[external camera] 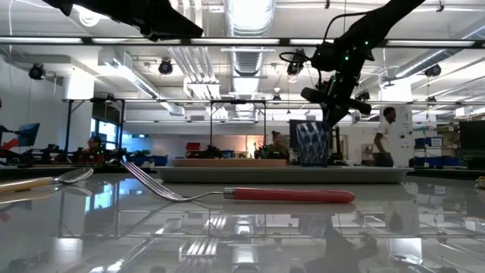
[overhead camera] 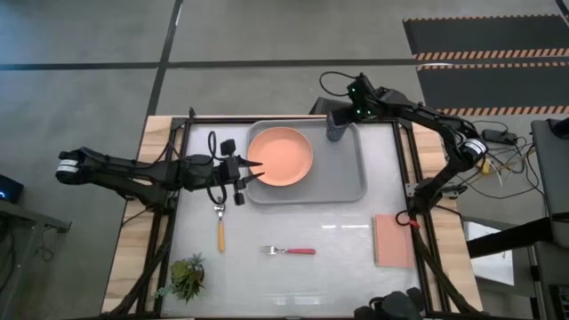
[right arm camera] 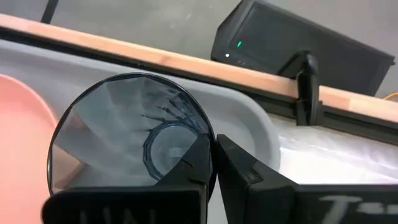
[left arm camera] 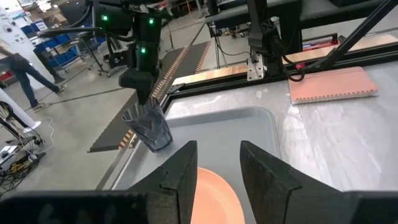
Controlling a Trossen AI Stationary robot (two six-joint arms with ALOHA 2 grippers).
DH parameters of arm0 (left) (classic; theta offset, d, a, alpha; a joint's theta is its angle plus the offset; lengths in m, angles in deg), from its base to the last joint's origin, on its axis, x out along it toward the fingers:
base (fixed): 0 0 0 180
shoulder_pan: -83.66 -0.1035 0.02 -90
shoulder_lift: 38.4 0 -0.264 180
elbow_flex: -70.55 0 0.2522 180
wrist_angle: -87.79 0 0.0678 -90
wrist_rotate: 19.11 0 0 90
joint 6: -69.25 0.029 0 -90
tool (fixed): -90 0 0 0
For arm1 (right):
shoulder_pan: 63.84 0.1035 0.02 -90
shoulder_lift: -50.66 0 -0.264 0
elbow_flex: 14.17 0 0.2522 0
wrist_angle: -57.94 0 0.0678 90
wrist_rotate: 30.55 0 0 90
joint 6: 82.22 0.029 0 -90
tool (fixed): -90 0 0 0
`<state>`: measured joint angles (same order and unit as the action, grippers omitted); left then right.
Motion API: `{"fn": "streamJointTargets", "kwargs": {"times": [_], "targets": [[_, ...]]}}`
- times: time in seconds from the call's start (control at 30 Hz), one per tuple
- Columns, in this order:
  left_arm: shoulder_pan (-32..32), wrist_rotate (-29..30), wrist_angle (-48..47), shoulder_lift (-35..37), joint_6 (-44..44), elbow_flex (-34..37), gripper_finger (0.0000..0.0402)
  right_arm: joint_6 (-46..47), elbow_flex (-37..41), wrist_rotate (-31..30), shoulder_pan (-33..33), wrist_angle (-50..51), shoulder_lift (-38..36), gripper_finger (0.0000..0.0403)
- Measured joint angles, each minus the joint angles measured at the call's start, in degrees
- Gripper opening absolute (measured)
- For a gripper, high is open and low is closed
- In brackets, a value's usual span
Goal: Pick and place plate/cup/fork/spoon on tray
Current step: Put the blue cup on the gray serving tray to the top right of the orange plate
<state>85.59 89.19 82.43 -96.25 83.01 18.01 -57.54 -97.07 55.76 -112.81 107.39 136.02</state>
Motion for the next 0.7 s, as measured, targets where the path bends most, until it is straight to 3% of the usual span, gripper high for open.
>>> {"fn": "streamJointTargets", "kwargs": {"times": [0.13, 0.7], "targets": [[0.0, 0.0, 0.1, 0.0, 0.0, 0.3, 0.0105, 0.0, 0.9, -2.7, 0.1, -1.6, 0.0, 0.0009], [0.0, 0.0, 0.1, 0.0, 0.1, 0.6, 0.0105, 1.3, 4.7, -3.0, 0.1, -4.2, 0.0, 0.0017]]}}
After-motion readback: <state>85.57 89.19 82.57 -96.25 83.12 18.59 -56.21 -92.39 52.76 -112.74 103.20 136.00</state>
